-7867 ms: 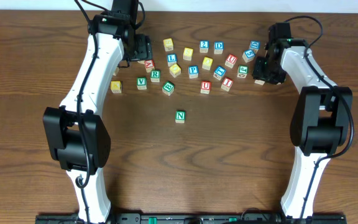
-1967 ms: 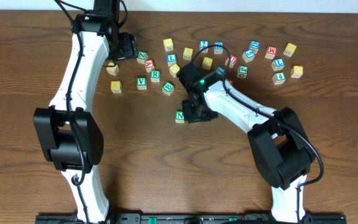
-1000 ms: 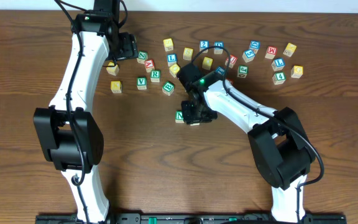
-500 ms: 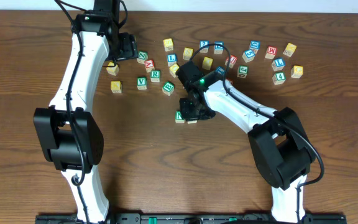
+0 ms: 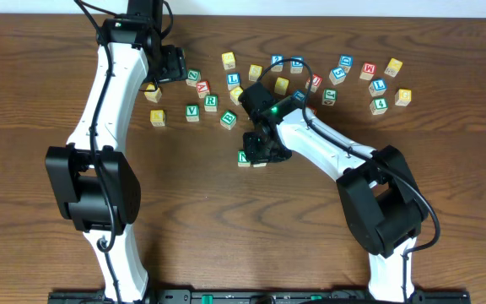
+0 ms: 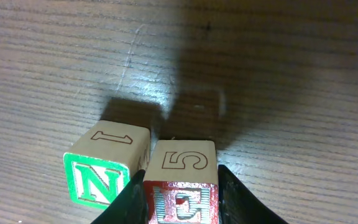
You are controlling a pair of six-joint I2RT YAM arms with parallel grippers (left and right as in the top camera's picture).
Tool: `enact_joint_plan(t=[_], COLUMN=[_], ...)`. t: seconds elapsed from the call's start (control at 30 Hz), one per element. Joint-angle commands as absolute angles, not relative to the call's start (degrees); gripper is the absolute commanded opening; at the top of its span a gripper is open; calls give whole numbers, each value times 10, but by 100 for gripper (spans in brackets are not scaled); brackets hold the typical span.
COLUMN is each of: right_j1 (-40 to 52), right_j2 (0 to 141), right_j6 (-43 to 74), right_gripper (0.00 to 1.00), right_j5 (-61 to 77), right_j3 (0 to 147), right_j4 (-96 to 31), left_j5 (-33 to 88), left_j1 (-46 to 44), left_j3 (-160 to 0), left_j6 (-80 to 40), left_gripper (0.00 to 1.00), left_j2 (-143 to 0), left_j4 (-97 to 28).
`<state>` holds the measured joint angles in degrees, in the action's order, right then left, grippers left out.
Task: Spell out NEURIPS
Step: 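Open the right gripper and lift it away from the E block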
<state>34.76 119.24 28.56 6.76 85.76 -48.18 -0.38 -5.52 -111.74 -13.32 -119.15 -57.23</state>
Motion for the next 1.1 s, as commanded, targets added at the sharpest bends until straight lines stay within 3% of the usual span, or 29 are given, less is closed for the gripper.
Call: enact_joint_plan(t=[0.0,0.5,1.07], right_j1=[359,349,297], right_j2=[1199,1195,1201], right_j6=[293,286,287], right_gripper=[30,33,29], right_j5=[79,81,64], right_j3=[873,938,894], right_j4=[-487,-559,-595], left_j5=[-13,-13,-13], left_j1=[-55,-55,-55], left_j3=[-1111,-1111,-1111], left_j6=[-136,-136,-136], left_gripper=[83,83,83], left_j2=[-1198,-1198,-1198], left_j4=[-576,-578,-578])
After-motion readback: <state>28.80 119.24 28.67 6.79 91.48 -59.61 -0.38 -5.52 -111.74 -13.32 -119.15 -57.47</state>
